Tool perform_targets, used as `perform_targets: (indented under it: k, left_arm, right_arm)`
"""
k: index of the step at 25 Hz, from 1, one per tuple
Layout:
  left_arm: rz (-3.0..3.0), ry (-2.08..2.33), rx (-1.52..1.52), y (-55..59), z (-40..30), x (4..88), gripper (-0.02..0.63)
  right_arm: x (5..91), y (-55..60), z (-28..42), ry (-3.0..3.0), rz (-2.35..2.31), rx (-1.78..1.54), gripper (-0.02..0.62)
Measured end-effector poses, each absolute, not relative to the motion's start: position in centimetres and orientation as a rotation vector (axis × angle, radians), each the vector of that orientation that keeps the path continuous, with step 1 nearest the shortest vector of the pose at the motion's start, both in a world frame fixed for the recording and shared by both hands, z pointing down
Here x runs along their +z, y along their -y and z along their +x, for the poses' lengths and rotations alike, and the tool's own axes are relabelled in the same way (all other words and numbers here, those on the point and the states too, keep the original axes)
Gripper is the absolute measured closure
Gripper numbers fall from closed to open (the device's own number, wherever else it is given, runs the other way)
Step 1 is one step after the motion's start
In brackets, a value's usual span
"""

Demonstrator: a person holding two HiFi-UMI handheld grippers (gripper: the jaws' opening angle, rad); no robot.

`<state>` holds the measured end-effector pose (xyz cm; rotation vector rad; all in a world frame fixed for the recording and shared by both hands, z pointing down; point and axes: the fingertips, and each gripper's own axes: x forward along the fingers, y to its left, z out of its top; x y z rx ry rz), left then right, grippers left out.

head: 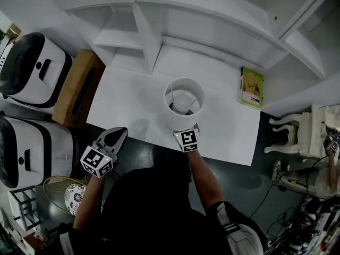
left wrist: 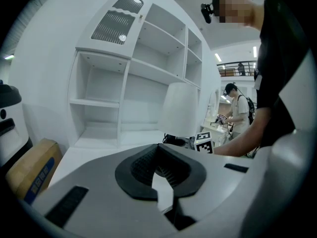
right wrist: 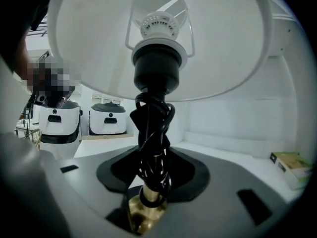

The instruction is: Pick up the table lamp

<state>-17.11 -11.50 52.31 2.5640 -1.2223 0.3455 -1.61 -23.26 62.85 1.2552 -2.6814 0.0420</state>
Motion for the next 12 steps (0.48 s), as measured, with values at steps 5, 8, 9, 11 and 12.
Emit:
perform_targets:
  k: [5, 8, 9, 11, 12]
  left_arm:
    - [2.564, 1.23, 0.344, 11.2, -17.3, 52.3, 0.595]
    - [2.563, 1.232, 0.348, 11.0, -17.4, 52.4, 0.595]
    - [2.562, 1.233, 0.348, 11.0, -17.5, 52.5, 0.595]
    - [2.56, 1.235, 0.343, 11.0, -17.6, 52.4, 0.595]
    - [2.56, 1.237, 0.339, 11.1, -17.6, 52.4, 0.595]
  right_arm:
    - [62.8, 23.2, -1.7, 2.653, 1.266, 0.023, 0.461]
    - [62.4, 23.2, -1.7, 2.653, 1.26, 0.011, 0.474]
    - [62.2, 23.2, -1.7, 2.658, 1.259, 0.009, 0.478]
    - [61.6, 23.2, -1.9, 2.67, 1.257, 0.003, 0.484]
    - [61.2, 23.2, -2.0, 2.676, 1.253, -0.002, 0.486]
